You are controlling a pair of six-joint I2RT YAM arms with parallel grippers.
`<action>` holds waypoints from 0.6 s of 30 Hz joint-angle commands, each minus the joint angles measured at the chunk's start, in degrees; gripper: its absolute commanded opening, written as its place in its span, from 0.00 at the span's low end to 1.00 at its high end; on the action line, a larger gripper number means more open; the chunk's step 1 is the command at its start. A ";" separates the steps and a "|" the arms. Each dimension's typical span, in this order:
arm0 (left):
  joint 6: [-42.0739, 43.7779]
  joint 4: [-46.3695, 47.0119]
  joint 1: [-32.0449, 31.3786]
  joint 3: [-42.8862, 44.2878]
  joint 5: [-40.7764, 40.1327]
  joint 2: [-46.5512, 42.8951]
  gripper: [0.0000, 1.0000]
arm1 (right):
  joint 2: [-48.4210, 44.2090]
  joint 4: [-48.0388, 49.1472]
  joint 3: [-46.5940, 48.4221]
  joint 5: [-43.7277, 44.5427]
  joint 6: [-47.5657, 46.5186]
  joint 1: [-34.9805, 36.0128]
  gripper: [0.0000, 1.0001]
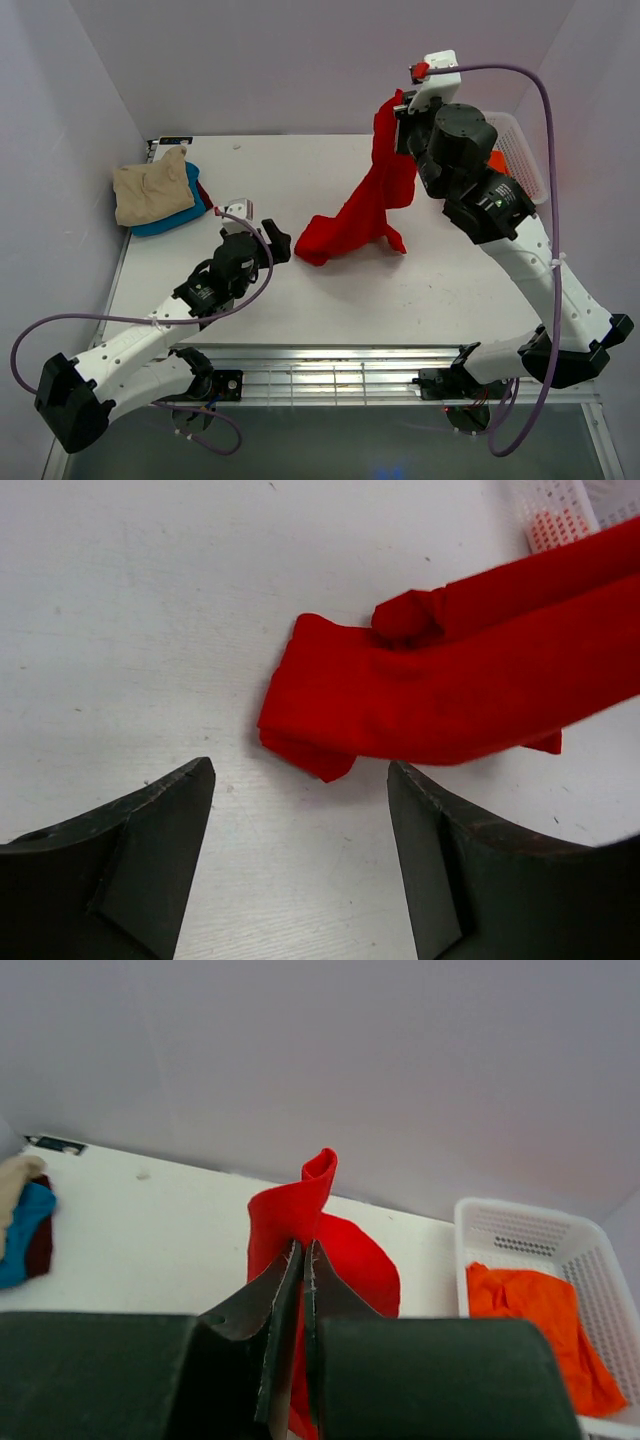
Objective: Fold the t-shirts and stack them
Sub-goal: Flatten out the tshirt
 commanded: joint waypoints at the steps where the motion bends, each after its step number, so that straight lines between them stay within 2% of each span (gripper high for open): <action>1: -0.99 6.27 -0.04 -1.85 9.00 2.41 0.79 | 1.03 4.32 7.10 -8.35 2.75 0.01 0.08; 5: -3.54 18.02 -1.70 -4.49 17.10 7.41 0.79 | 4.02 4.85 16.92 -12.75 3.63 0.09 0.08; 7: -2.76 21.55 -6.17 -3.80 17.29 9.97 0.81 | 6.13 4.41 20.01 -14.16 3.72 0.01 0.08; 9: -1.53 24.38 -11.51 -1.61 14.31 14.45 0.85 | 7.62 4.23 22.65 -14.16 3.72 0.01 0.08; 12: 0.32 24.82 -16.89 4.37 9.13 21.29 0.89 | 7.63 4.32 20.84 -13.99 3.98 0.01 0.08; 18: 1.63 29.74 -23.24 8.60 1.04 26.86 0.91 | 6.92 4.32 15.02 -12.93 3.81 0.01 0.08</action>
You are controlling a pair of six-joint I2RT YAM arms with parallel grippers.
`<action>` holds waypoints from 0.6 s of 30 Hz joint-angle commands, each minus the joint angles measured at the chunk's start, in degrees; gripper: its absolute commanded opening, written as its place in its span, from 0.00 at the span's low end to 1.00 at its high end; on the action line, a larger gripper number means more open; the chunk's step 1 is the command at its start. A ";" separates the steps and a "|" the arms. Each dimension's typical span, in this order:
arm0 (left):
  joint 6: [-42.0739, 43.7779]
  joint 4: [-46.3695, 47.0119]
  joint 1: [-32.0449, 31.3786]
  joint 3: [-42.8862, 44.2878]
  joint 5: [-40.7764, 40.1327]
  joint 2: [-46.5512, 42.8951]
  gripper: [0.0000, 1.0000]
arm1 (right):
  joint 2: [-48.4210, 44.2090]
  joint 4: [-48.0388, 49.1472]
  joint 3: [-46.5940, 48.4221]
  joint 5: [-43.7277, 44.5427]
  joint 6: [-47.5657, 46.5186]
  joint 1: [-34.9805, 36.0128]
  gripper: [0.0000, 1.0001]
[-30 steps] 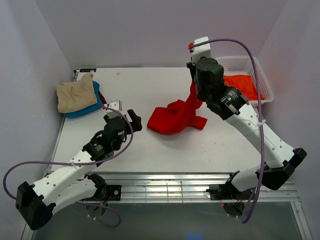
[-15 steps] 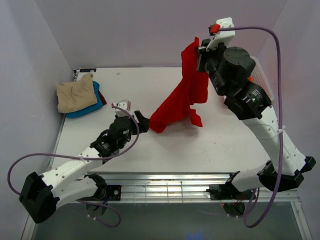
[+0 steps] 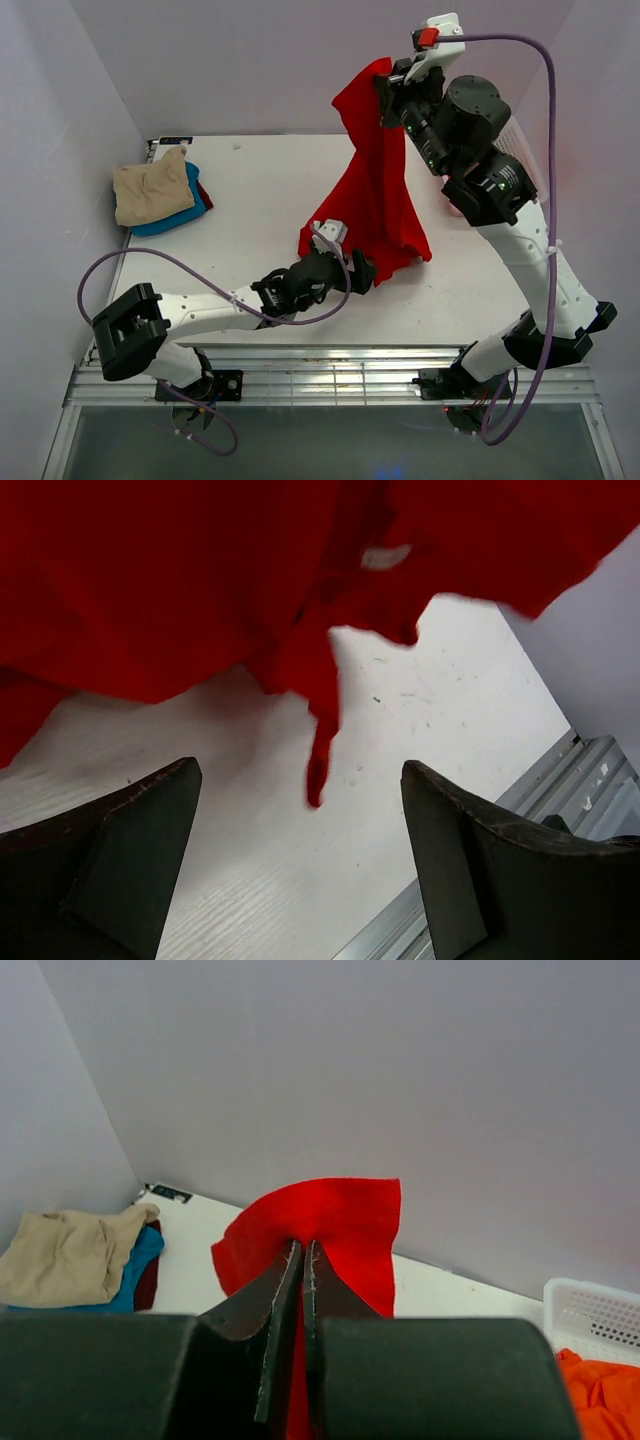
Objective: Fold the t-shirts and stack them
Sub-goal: Flatten out the tshirt
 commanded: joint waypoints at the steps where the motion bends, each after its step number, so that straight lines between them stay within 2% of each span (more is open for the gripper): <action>1: 2.18 5.70 -2.61 2.83 -7.23 0.15 0.92 | -0.77 2.83 -3.44 0.03 0.31 0.01 0.08; 11: 8.77 9.40 -2.96 10.83 -18.82 9.89 0.92 | -4.72 3.89 -11.63 -1.55 1.19 0.01 0.08; 16: 10.45 9.14 -2.87 9.79 -26.82 11.66 0.92 | -6.92 4.24 -13.13 -1.03 0.84 0.01 0.08; 18: 9.49 9.05 -2.96 7.85 -28.85 9.57 0.92 | -7.36 4.42 -12.60 1.16 -0.38 0.01 0.08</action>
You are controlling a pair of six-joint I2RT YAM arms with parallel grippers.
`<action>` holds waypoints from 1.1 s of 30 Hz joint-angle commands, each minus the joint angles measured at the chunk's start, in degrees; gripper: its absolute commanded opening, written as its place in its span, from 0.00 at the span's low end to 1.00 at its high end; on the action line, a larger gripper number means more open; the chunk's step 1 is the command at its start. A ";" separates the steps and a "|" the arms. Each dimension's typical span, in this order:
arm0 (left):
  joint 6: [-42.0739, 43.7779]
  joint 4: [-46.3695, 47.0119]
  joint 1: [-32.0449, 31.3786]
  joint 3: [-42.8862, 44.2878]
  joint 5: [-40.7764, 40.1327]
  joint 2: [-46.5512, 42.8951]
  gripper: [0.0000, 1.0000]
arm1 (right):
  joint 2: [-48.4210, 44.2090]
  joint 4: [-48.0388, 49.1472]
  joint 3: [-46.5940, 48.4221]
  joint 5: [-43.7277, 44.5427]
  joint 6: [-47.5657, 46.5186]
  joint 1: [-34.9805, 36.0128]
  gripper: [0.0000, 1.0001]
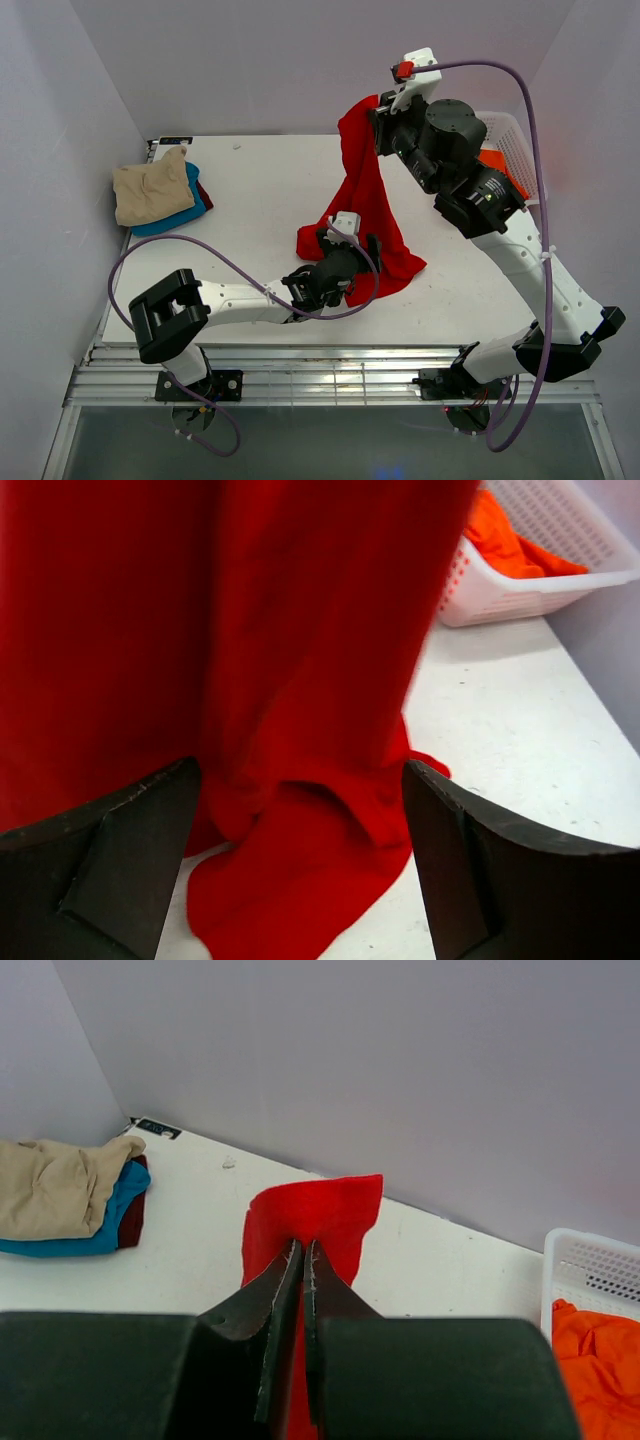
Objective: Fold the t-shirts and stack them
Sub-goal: Flatten out the tshirt
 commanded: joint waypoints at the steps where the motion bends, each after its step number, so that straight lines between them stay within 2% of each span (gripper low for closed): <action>1: 0.19 0.57 0.03 -2.62 -6.54 -3.93 0.92 | -3.10 4.57 1.52 3.46 -1.44 0.01 0.08; 5: -2.18 0.57 0.03 -7.72 -5.40 -7.89 0.91 | -2.84 3.87 4.16 7.60 -3.73 0.01 0.08; 8: -1.75 0.65 0.03 -8.26 -3.73 -8.16 0.91 | -3.19 4.13 4.95 9.36 -4.34 0.01 0.08; 18: -2.10 3.02 0.03 -4.74 0.49 0.36 0.90 | -5.56 4.04 3.19 8.92 -3.64 0.01 0.08; 28: 2.73 14.52 0.21 -6.58 1.90 3.36 0.90 | -7.14 3.87 1.09 9.18 -3.55 0.01 0.08; 33: 4.23 17.09 0.30 -5.27 4.61 4.41 0.90 | -7.58 3.87 -0.14 9.36 -3.64 0.01 0.08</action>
